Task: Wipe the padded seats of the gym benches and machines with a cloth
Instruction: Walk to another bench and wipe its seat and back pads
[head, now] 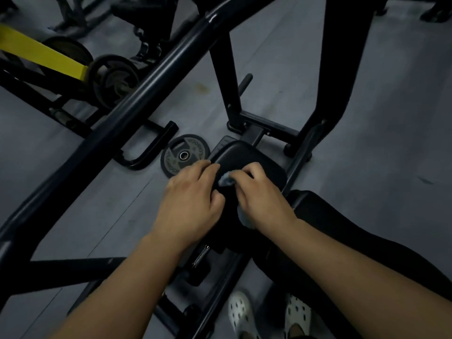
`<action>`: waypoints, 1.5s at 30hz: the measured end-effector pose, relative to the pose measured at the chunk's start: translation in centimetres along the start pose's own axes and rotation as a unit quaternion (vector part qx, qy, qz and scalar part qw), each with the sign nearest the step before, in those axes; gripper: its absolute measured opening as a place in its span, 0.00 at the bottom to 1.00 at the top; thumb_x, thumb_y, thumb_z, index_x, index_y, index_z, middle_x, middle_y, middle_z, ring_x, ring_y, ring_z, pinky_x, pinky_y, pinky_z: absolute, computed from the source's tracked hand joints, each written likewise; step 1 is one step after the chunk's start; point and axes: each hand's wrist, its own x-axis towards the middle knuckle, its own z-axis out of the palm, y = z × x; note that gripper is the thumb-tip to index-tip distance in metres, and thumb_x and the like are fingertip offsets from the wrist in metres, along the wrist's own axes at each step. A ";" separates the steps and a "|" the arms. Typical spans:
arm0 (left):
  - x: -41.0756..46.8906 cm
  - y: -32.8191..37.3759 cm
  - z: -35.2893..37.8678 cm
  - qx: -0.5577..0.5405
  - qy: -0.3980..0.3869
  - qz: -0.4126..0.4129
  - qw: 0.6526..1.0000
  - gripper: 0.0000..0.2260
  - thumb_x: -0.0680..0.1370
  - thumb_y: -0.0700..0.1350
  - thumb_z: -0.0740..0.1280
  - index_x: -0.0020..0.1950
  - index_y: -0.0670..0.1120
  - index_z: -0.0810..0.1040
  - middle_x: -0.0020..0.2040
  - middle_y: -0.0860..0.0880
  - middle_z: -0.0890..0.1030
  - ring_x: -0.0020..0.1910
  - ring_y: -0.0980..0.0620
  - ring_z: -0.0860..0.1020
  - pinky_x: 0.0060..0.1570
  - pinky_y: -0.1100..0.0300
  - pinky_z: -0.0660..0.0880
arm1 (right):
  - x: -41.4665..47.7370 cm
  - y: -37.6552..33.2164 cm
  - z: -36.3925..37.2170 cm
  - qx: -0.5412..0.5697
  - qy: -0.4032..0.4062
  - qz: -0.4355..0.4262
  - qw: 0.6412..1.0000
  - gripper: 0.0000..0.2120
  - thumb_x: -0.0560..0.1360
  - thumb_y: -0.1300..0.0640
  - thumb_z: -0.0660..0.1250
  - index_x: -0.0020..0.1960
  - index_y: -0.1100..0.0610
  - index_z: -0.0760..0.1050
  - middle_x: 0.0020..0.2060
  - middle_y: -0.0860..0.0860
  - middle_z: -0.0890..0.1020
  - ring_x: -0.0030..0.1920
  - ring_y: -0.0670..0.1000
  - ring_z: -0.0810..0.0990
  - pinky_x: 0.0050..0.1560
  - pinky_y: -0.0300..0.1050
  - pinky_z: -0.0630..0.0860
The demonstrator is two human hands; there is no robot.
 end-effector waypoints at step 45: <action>7.5 -2.5 6.3 -0.006 0.007 0.200 0.980 0.20 0.76 0.62 0.60 0.58 0.52 0.81 0.65 0.53 0.77 0.69 0.51 0.68 0.69 0.52 0.56 | 3.0 1.3 6.3 0.317 0.247 0.373 0.836 0.23 0.80 0.57 0.67 0.73 0.53 0.67 0.50 0.48 0.80 0.43 0.40 0.79 0.48 0.40 0.78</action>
